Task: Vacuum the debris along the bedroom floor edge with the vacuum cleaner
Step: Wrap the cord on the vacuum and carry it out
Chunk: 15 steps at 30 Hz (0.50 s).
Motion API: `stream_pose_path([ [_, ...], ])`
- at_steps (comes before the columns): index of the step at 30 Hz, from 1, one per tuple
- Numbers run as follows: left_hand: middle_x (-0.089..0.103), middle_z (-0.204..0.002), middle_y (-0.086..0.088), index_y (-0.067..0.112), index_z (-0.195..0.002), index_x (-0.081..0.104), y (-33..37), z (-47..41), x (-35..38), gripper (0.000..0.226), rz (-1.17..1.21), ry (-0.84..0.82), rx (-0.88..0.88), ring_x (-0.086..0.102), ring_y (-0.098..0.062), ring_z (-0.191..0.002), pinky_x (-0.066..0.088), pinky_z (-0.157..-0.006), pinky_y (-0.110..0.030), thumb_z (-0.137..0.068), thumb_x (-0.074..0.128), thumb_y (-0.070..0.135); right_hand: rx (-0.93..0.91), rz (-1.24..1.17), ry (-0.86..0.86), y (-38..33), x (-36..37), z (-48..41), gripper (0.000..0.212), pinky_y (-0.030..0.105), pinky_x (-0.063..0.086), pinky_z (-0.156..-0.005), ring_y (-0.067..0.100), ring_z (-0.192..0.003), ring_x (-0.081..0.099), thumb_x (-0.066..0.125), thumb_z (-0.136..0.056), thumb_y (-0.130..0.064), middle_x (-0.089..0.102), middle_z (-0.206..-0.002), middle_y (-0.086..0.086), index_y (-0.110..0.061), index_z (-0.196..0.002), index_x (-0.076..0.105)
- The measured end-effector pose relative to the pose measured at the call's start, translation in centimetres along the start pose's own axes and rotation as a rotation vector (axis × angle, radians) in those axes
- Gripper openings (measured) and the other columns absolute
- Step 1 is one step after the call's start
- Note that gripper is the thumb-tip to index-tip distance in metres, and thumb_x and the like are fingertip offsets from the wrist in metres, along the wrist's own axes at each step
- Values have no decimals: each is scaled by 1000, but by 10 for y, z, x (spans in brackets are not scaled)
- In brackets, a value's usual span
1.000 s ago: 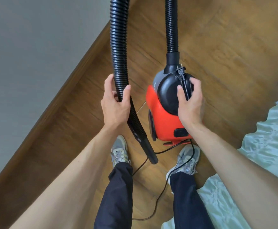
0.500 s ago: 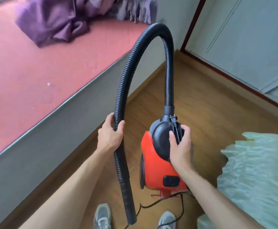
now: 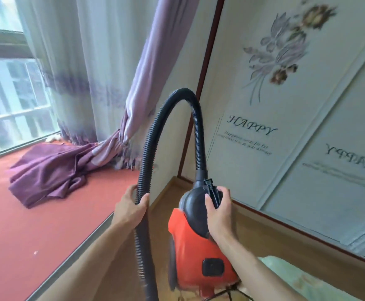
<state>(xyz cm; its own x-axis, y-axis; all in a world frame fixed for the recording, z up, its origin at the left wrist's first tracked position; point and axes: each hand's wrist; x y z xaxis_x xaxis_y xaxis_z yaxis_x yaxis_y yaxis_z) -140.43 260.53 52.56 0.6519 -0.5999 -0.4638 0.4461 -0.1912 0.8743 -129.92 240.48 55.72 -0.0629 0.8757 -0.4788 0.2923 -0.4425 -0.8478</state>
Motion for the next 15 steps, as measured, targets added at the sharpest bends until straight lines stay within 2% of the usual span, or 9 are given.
stream_pose_path([
  [2, 70, -116, -14, 31, -133, 52, 37, 0, -15, 44, 35, -10, 61, 68, -37, -104, 57, -89, -50, -93, 63, 42, -22, 36, 66, -38, -20, -14, 20, 30, 43, -69, 21, -84, 60, 60, -97, -26, 61, -90, -7, -20, -115, 54],
  [5, 68, -118, -10, 28, -129, 53, 88, 1, -41, 41, 56, -22, 163, 67, -35, -106, 56, -90, -46, -92, 64, 41, -32, 55, 159, -91, -50, -29, 21, 28, 41, -69, 20, -80, 54, 61, -97, -25, 58, -90, -3, -16, -116, 55],
  [8, 70, -105, -11, 32, -121, 51, 133, 5, -68, 35, 85, -50, 242, 71, -33, -89, 61, -74, -45, -90, 65, 43, -12, 48, 237, -134, -76, -40, 23, 29, 44, -70, 24, -83, 57, 61, -97, -26, 62, -94, 3, -14, -115, 54],
  [10, 69, -110, -12, 31, -127, 49, 160, 7, -84, 39, 82, -56, 294, 70, -28, -85, 58, -68, -35, -93, 64, 42, 14, 17, 281, -158, -91, -50, 21, 36, 52, -73, 29, -87, 62, 63, -95, -29, 57, -89, -2, -16, -110, 53],
  [11, 67, -118, -12, 28, -131, 48, 173, 8, -90, 42, 77, -52, 327, 68, -28, -90, 54, -72, -32, -94, 64, 40, 30, 2, 301, -168, -97, -55, 19, 42, 56, -75, 32, -88, 64, 63, -94, -31, 55, -85, -5, -20, -105, 52],
  [13, 62, -130, -11, 25, -138, 47, 195, 9, -100, 48, 56, -53, 370, 64, -29, -101, 50, -83, -32, -95, 64, 39, 58, -24, 316, -182, -108, -62, 20, 53, 58, -71, 38, -83, 68, 65, -91, -35, 52, -80, -8, -26, -97, 47],
  [15, 60, -133, -10, 25, -139, 45, 215, 8, -103, 49, 45, -66, 396, 65, -29, -96, 54, -81, -35, -95, 62, 41, 56, -62, 328, -191, -115, -65, 21, 56, 58, -68, 39, -81, 69, 66, -91, -35, 54, -81, -6, -28, -95, 47],
])
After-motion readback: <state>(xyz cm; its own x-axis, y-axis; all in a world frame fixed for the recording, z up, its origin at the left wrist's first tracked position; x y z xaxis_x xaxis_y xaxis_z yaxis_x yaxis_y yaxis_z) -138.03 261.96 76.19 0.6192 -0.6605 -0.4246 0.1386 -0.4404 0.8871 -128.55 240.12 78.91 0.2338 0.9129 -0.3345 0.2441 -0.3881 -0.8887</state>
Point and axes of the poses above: each hand's wrist, its own z-axis away from the middle knuckle, its own x-axis out of the palm, y = z × x
